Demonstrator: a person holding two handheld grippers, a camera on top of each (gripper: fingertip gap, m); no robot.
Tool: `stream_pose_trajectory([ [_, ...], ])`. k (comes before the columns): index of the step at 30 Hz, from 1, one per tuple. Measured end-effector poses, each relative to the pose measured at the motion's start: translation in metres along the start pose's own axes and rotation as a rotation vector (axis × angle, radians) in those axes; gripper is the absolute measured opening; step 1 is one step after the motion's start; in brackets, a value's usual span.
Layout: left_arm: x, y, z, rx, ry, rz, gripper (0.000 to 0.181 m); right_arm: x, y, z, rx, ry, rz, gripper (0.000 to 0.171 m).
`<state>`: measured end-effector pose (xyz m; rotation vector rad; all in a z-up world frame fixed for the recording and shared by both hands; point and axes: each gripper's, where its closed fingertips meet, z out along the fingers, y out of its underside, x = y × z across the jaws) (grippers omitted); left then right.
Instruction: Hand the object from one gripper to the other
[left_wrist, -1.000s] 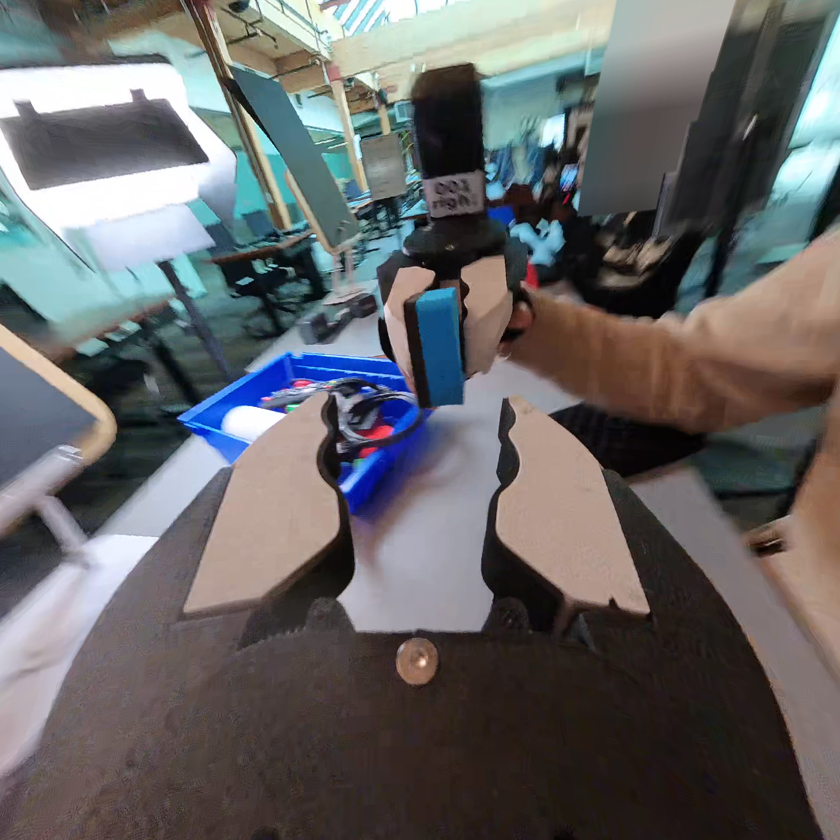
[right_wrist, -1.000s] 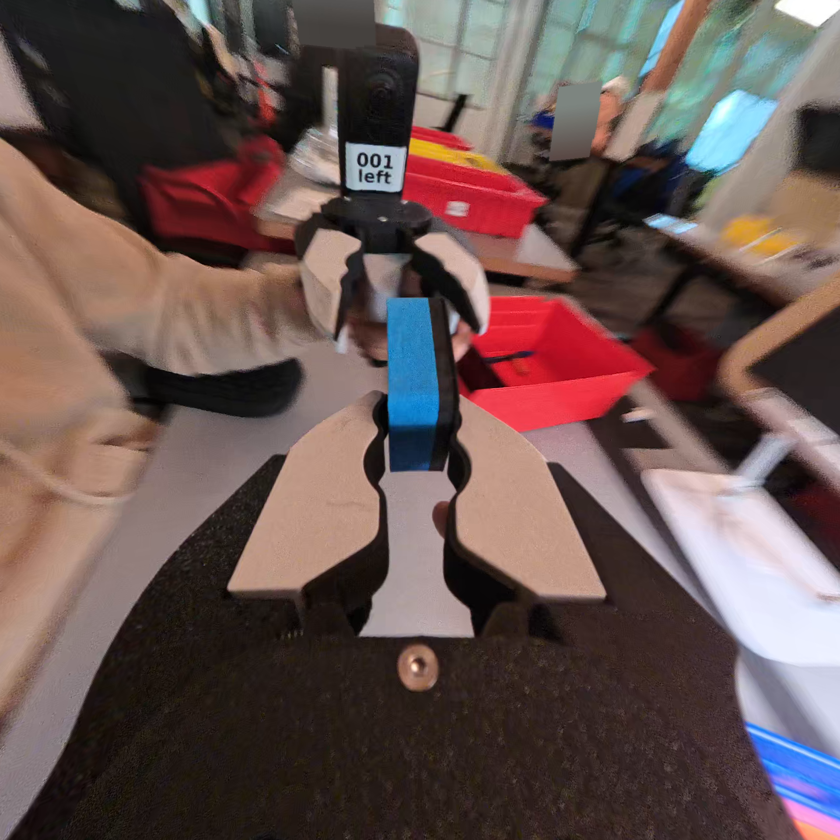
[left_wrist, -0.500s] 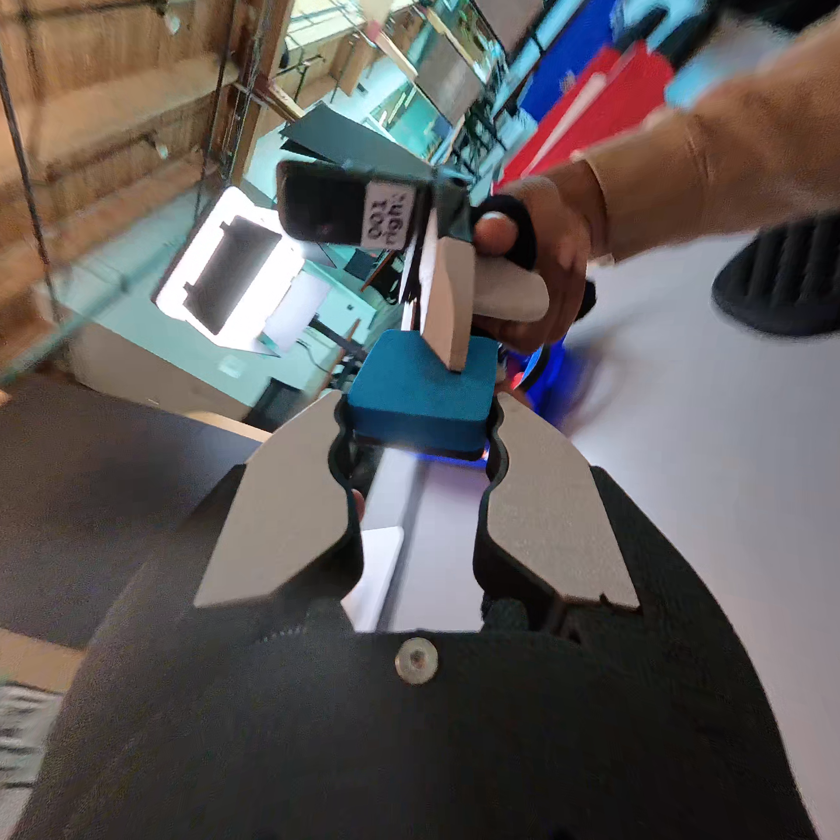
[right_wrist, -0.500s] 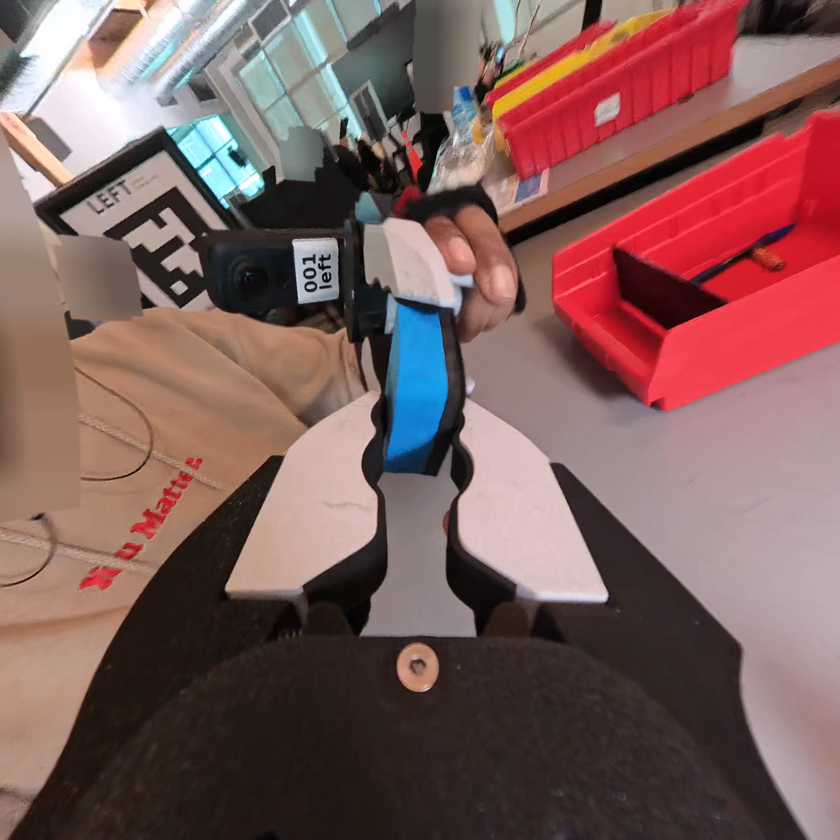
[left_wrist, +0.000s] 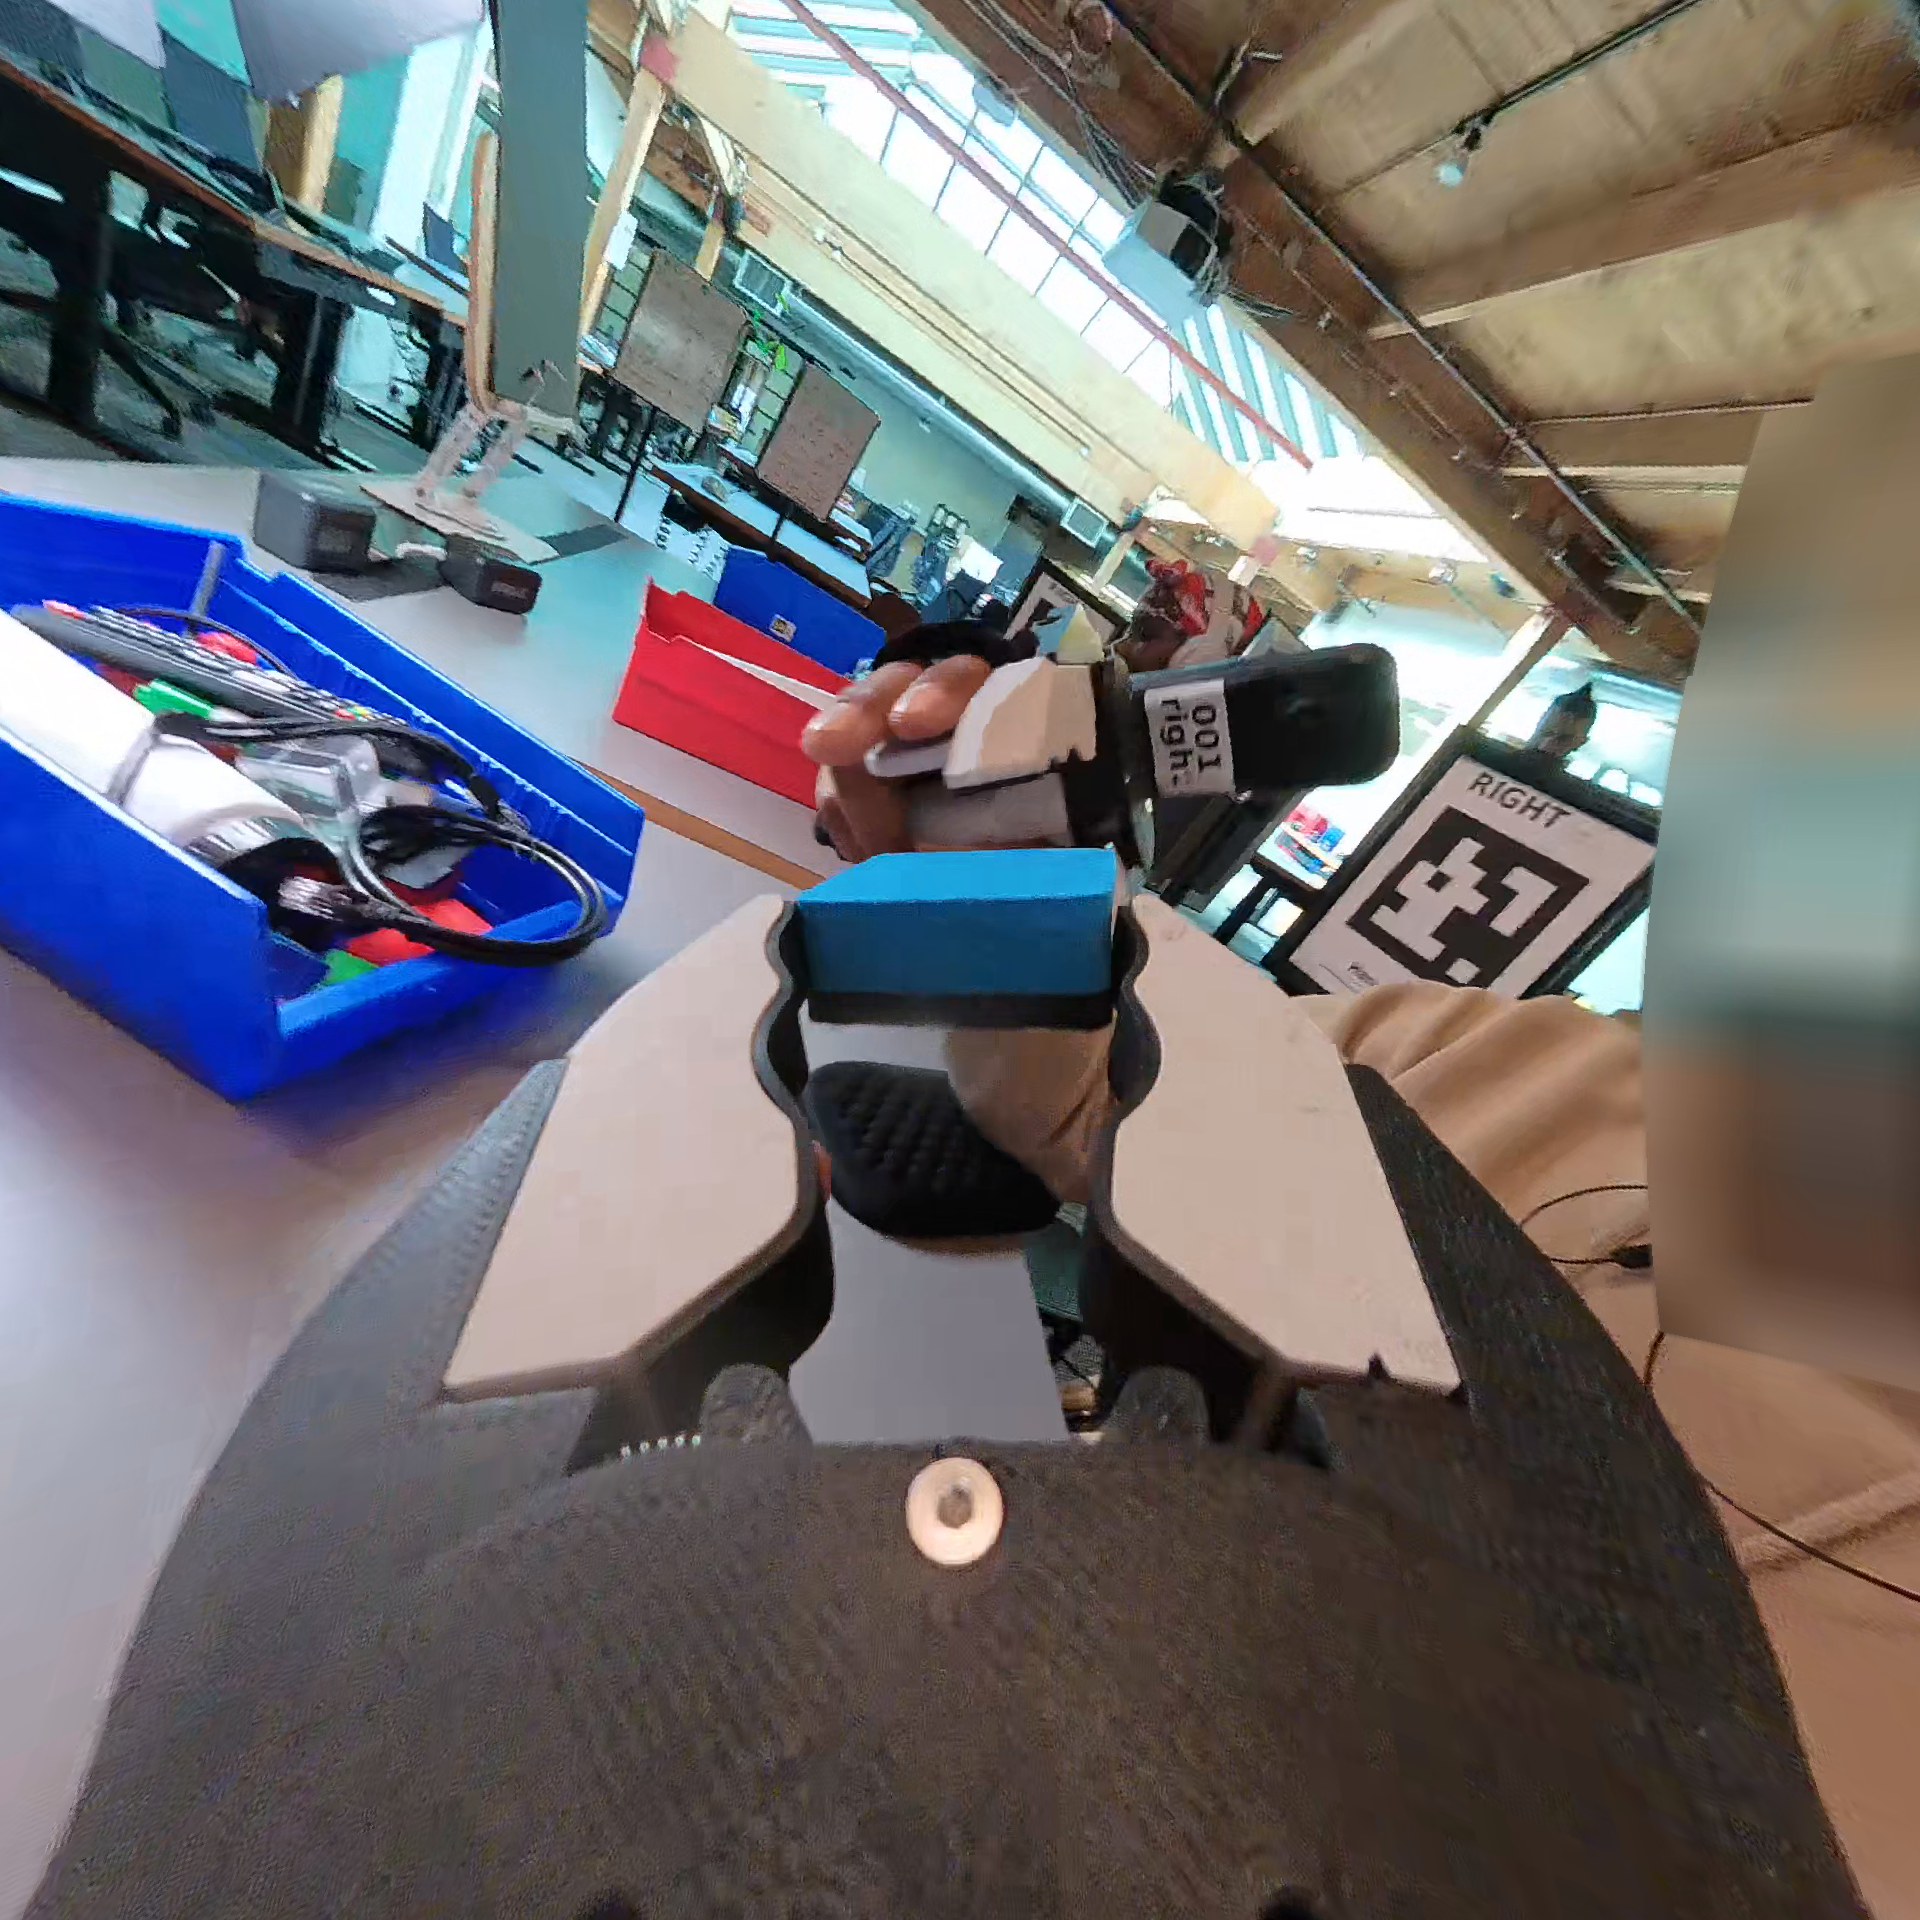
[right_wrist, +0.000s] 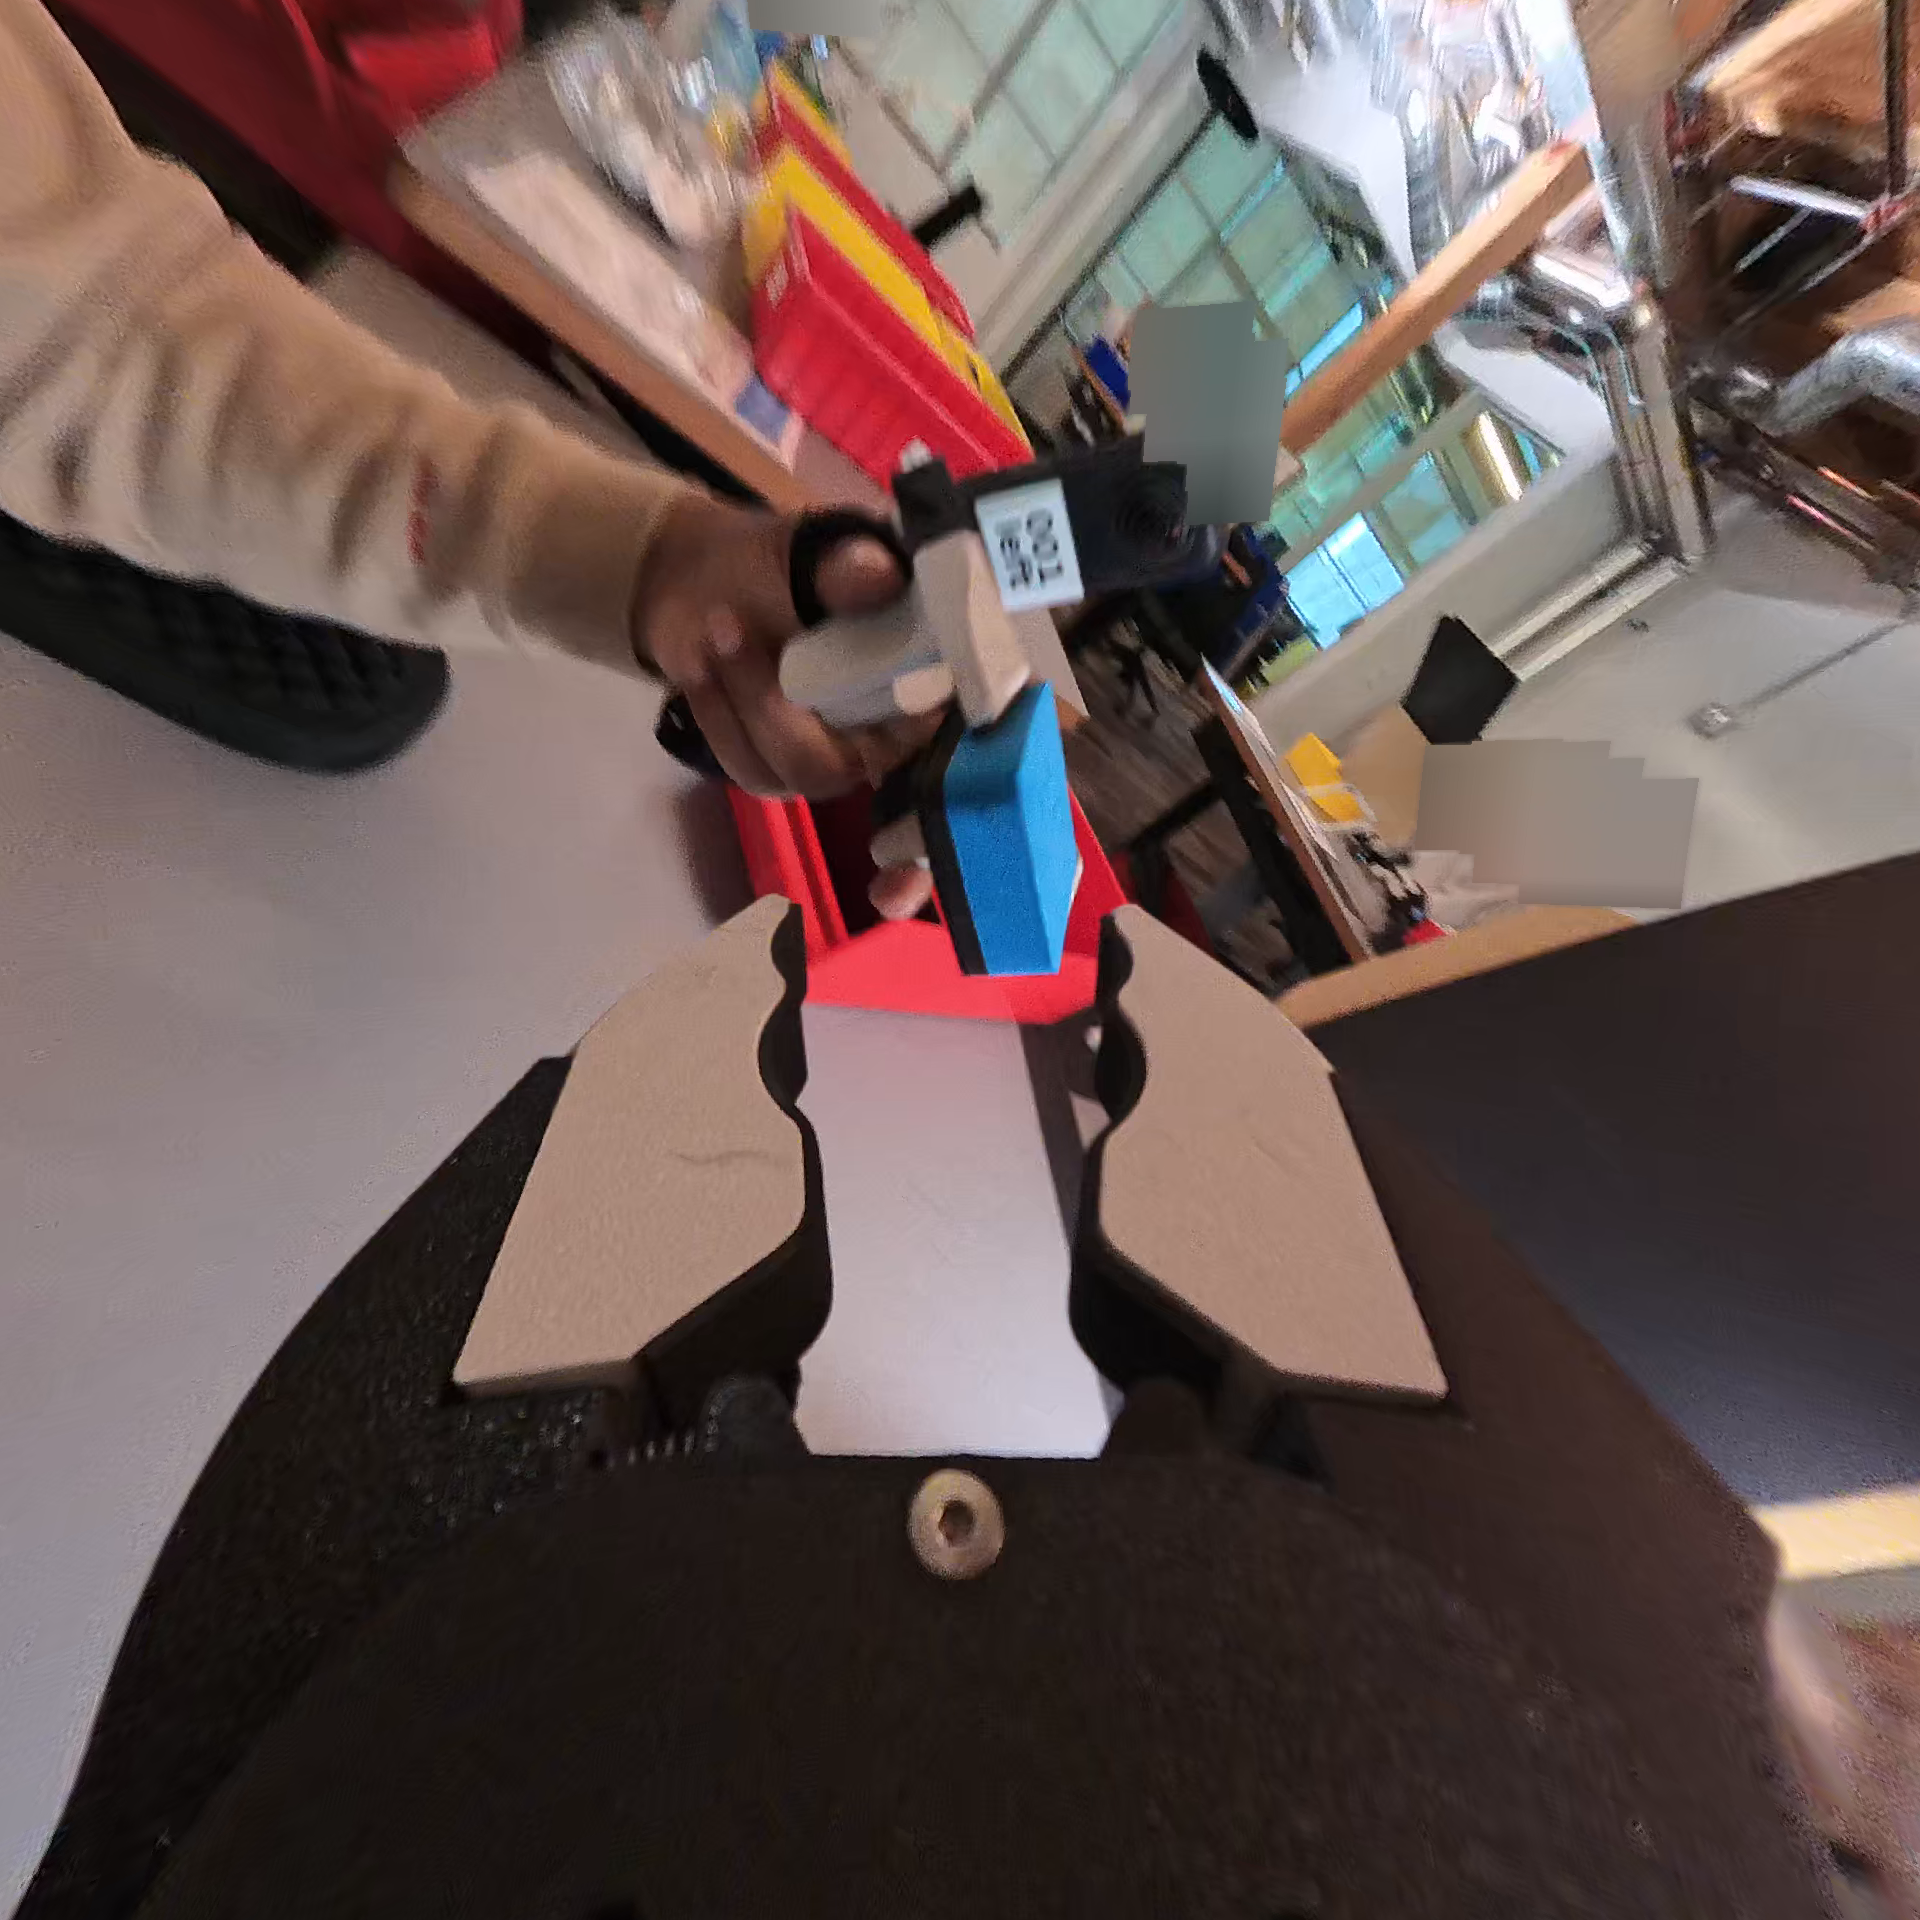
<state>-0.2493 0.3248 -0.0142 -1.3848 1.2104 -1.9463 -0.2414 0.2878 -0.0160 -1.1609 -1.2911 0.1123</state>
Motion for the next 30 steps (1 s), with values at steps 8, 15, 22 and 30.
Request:
stream_pose_trajectory([
  [8,0.003,0.004,0.007,0.003,-0.017,0.153,0.059,0.007,0.005,0.020,0.040,0.103,0.009,0.022],
  [15,0.007,0.000,-0.001,-0.054,-0.251,0.753,0.063,0.022,-0.004,-0.002,0.267,-0.193,0.699,0.022],
  [22,0.008,-0.001,0.000,-0.106,-0.461,1.193,0.066,0.016,-0.012,0.012,0.389,-0.484,1.251,0.022],
  [30,0.001,0.007,0.002,-0.176,-0.474,1.220,0.057,0.007,-0.005,0.028,0.347,-0.507,1.301,0.022],
])
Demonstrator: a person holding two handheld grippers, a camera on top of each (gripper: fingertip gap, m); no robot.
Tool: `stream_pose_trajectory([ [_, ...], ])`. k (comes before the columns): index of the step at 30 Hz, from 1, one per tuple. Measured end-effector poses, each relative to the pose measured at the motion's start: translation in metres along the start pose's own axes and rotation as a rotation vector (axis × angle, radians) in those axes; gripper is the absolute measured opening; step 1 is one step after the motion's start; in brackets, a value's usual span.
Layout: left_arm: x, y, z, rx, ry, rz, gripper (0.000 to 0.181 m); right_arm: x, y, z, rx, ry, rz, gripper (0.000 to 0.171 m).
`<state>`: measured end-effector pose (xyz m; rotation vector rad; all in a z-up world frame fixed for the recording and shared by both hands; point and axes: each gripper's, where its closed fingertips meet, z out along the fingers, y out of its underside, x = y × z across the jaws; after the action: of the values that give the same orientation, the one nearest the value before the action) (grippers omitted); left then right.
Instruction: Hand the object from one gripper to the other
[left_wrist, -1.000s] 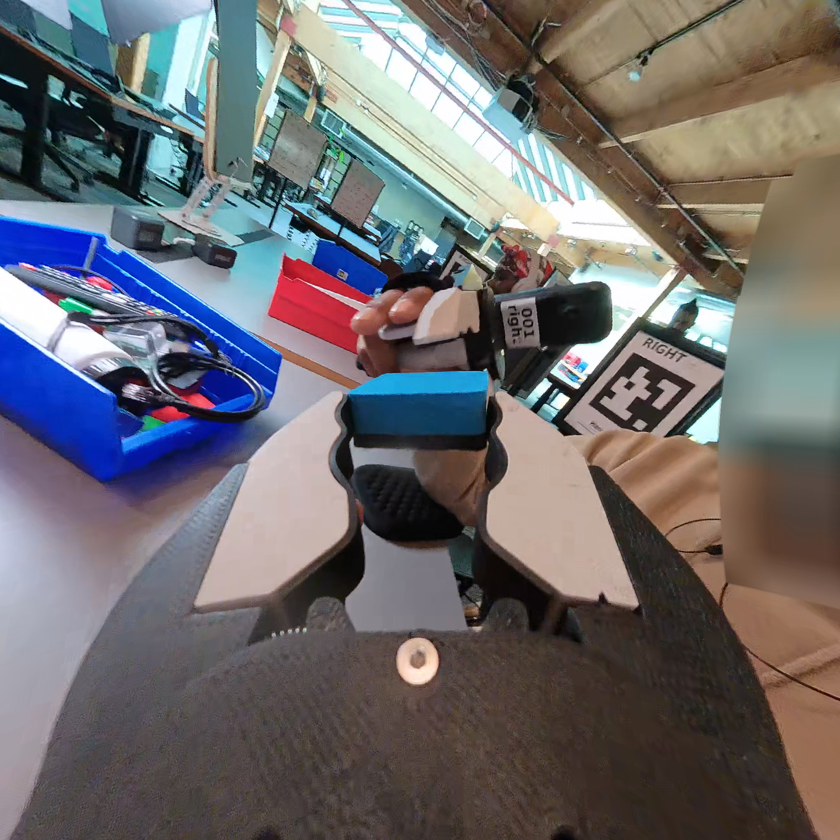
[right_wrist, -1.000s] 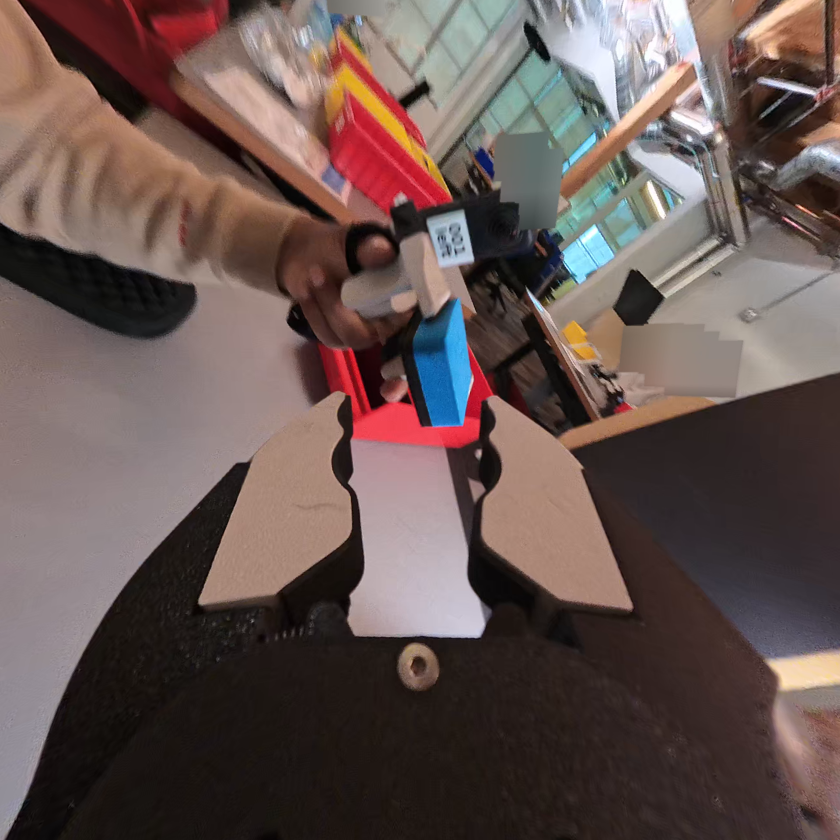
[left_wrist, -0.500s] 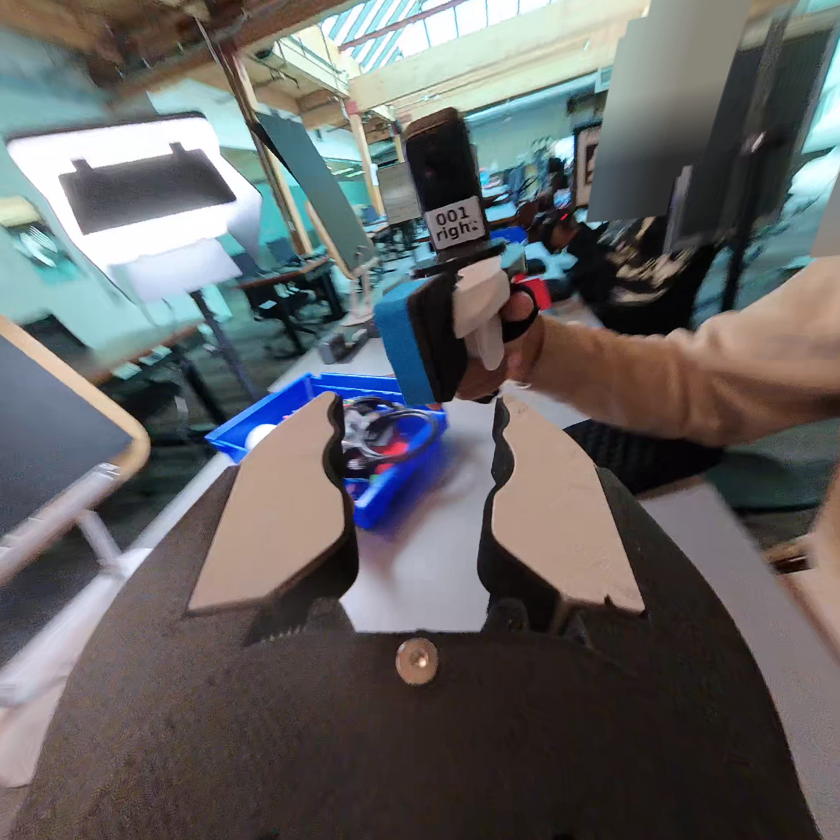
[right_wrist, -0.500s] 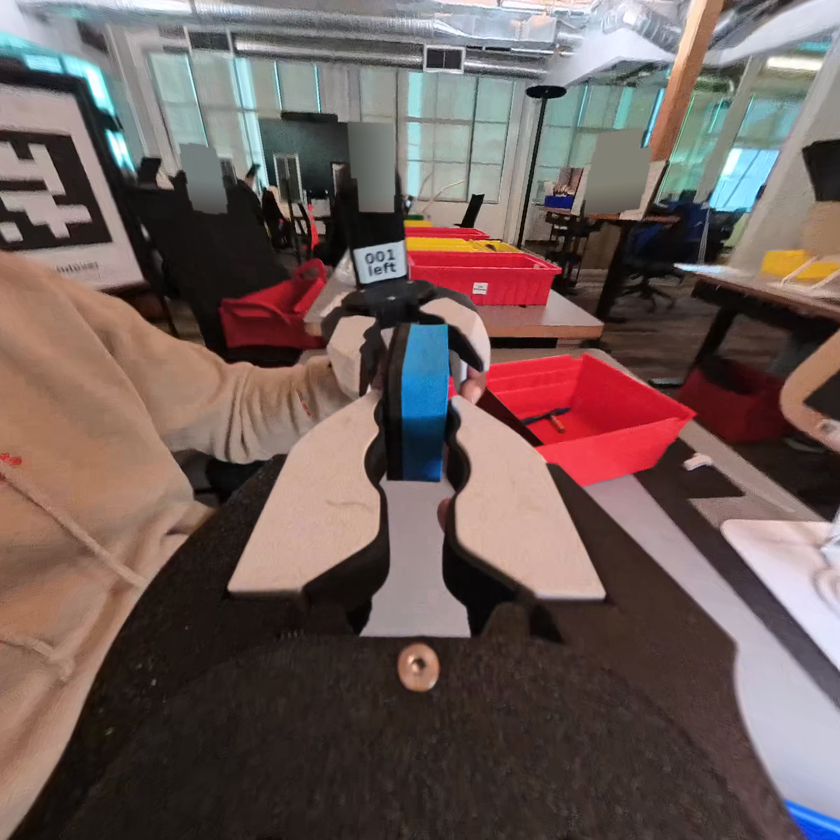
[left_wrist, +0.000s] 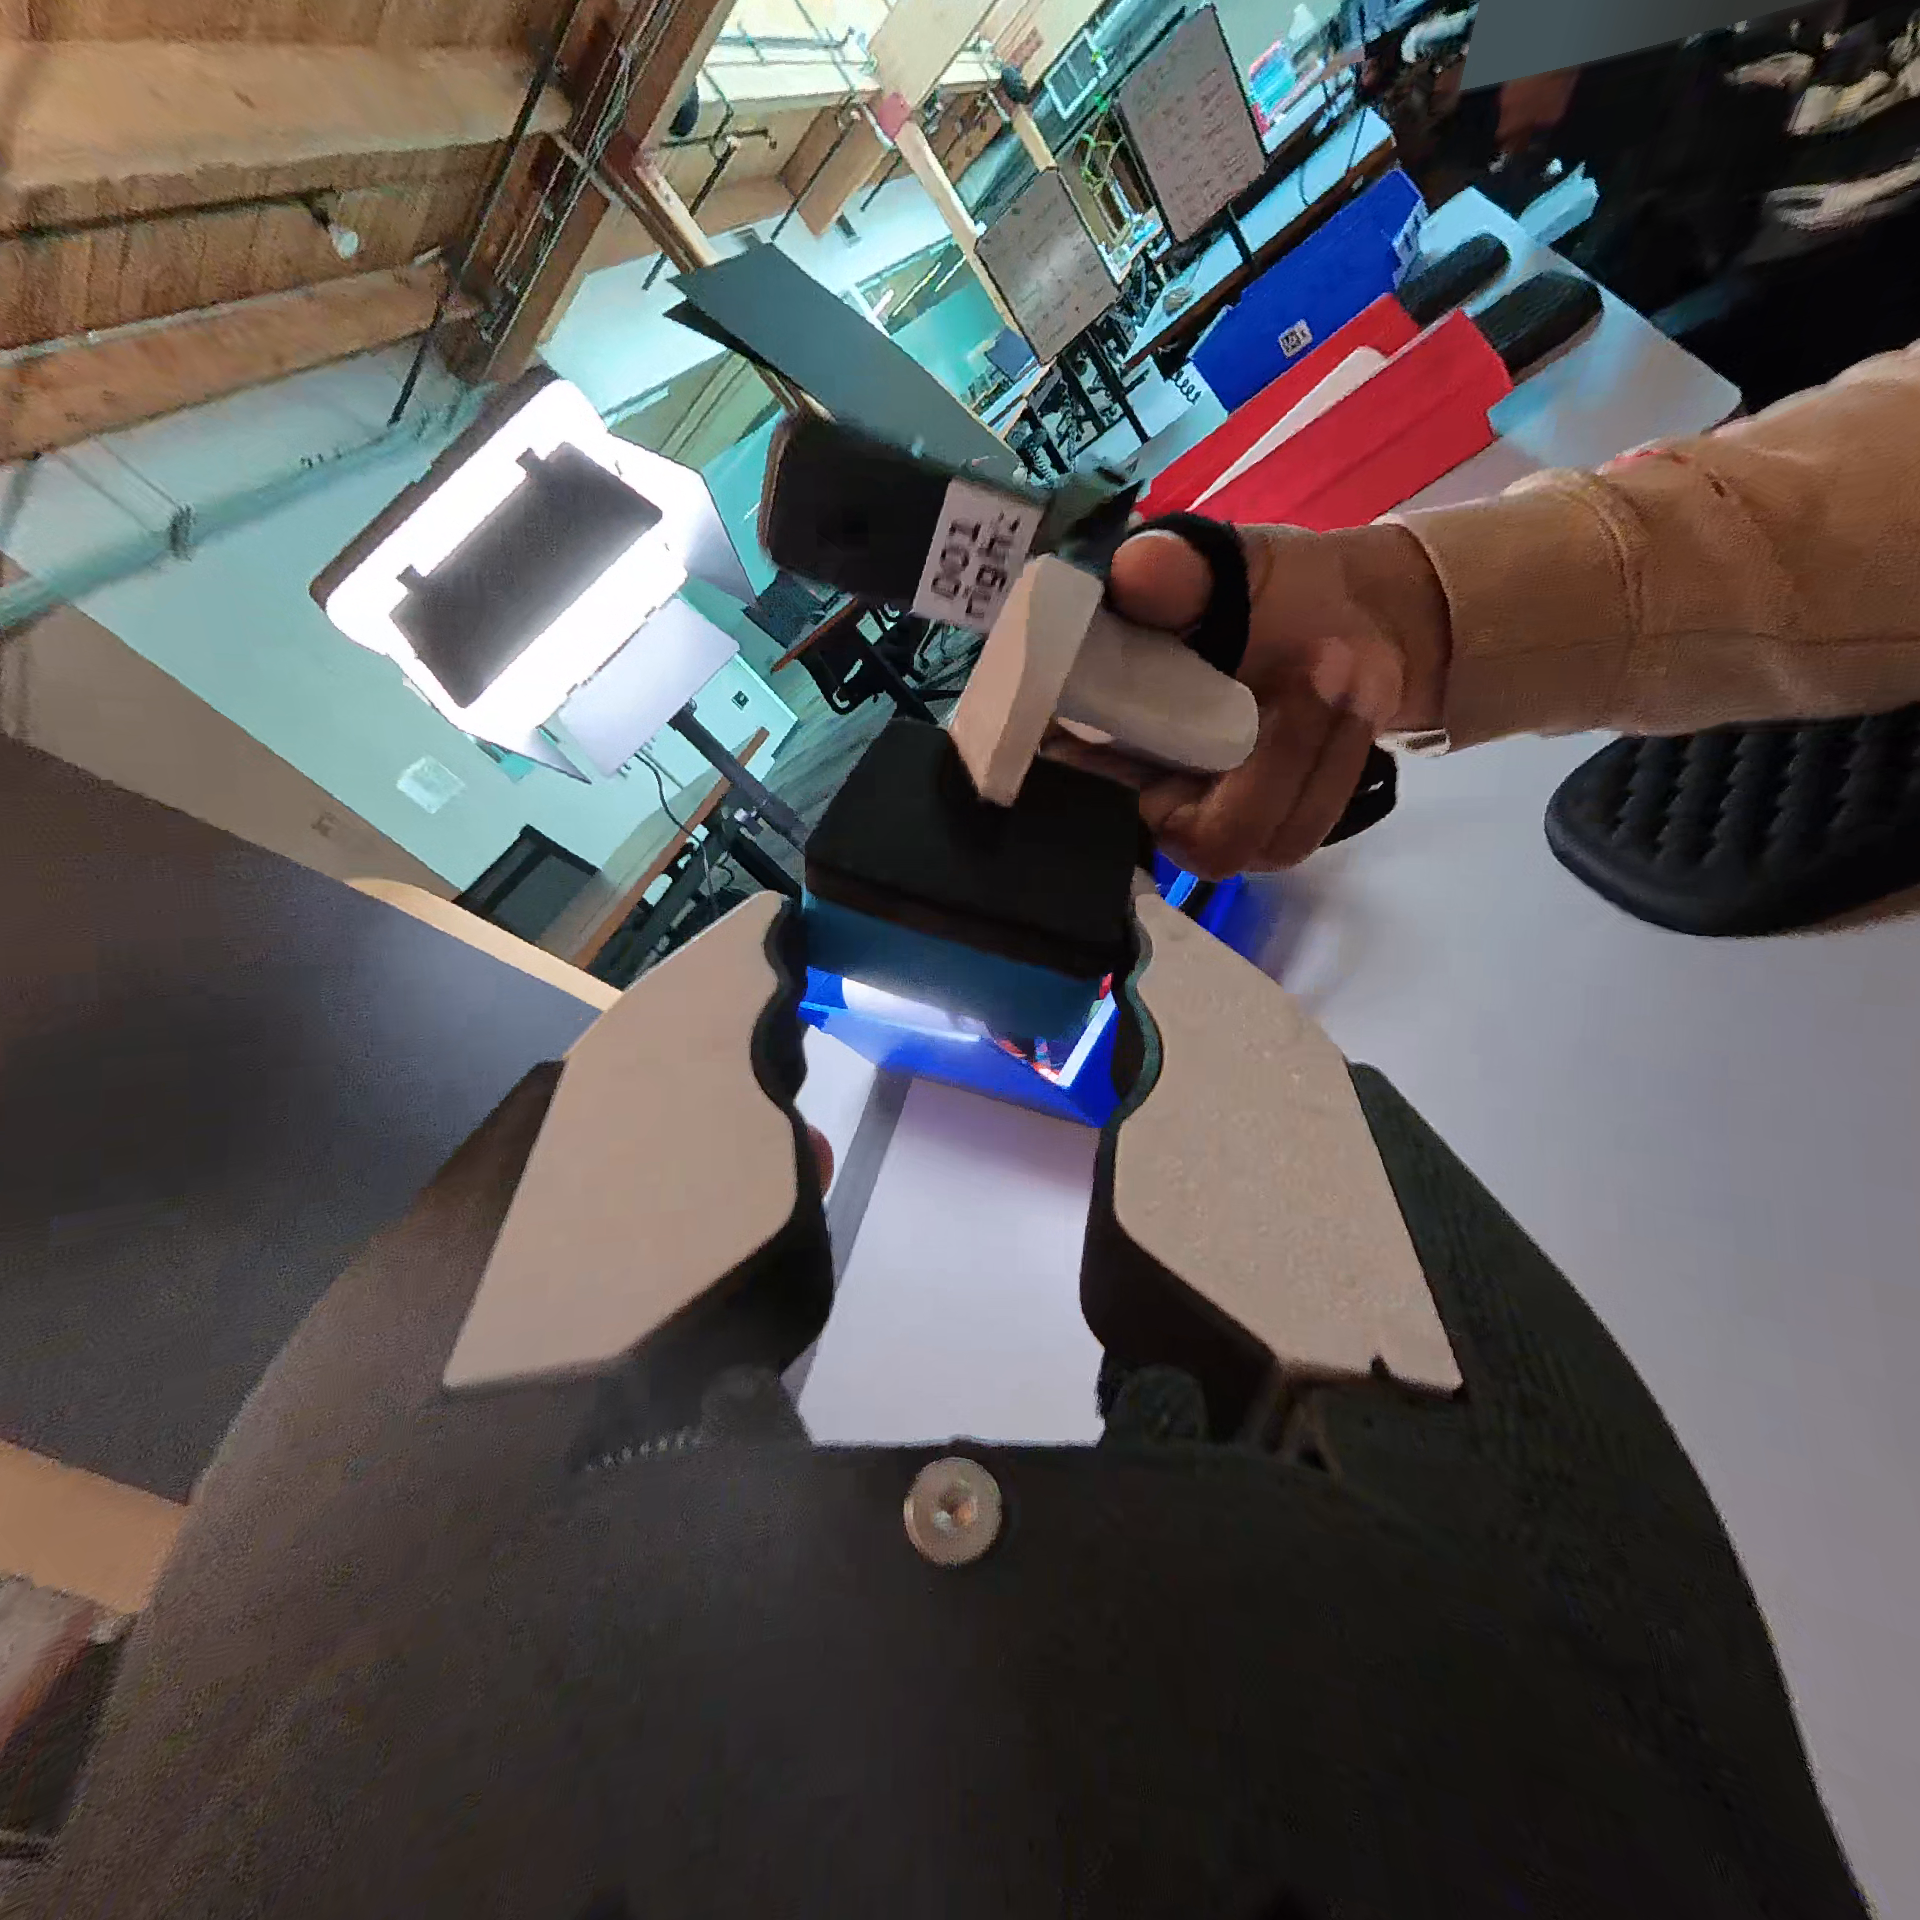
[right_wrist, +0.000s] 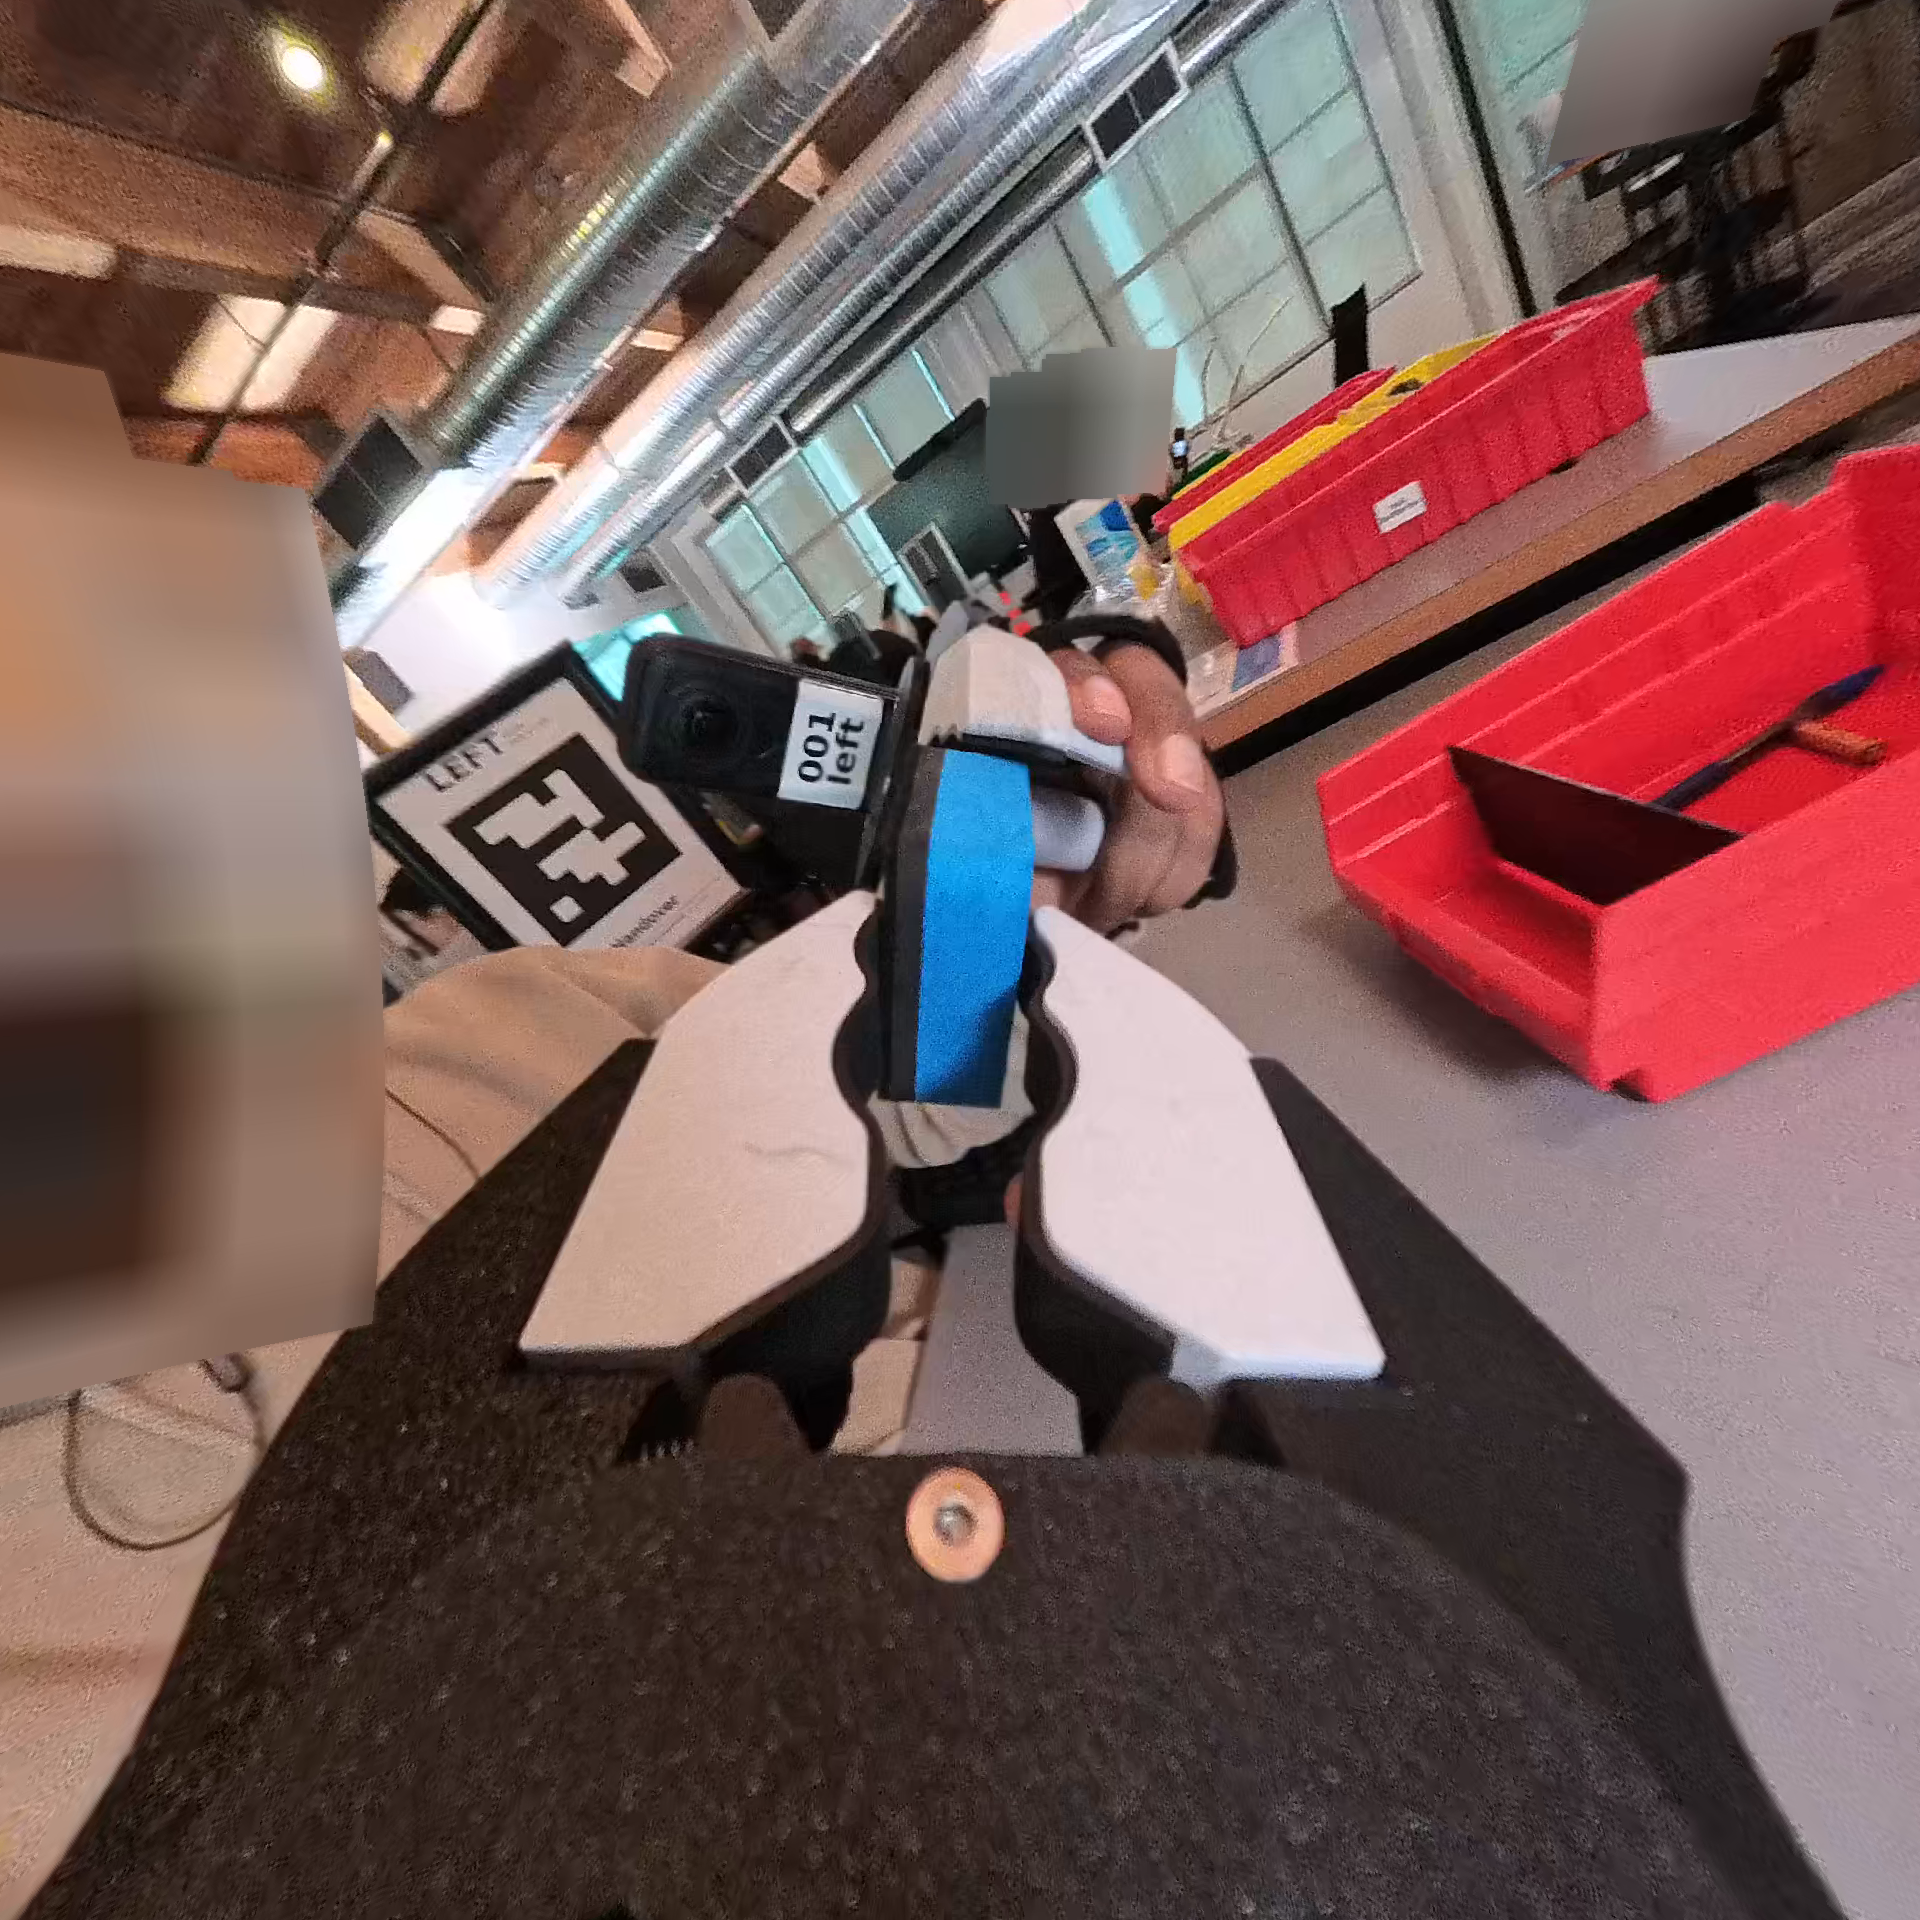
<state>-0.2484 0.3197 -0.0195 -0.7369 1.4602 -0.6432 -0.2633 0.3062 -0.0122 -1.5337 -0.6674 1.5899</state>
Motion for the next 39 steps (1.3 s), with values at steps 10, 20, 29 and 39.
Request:
stream_pose_trajectory([
  [10,-0.020,0.006,-0.007,0.095,0.248,-0.823,0.057,-0.003,-0.019,-0.033,-0.158,0.575,-1.178,0.048],
  [20,0.017,0.006,0.011,0.044,0.459,-1.051,0.055,0.021,0.005,-0.012,-0.322,0.652,-1.518,0.029],
  [29,-0.010,-0.005,-0.004,0.066,0.129,-0.468,0.059,-0.007,-0.033,-0.036,0.053,0.344,-0.769,0.026],
  [39,0.002,0.009,0.002,-0.031,0.098,-0.261,0.053,0.013,-0.002,0.000,-0.006,0.113,-0.108,0.026],
])
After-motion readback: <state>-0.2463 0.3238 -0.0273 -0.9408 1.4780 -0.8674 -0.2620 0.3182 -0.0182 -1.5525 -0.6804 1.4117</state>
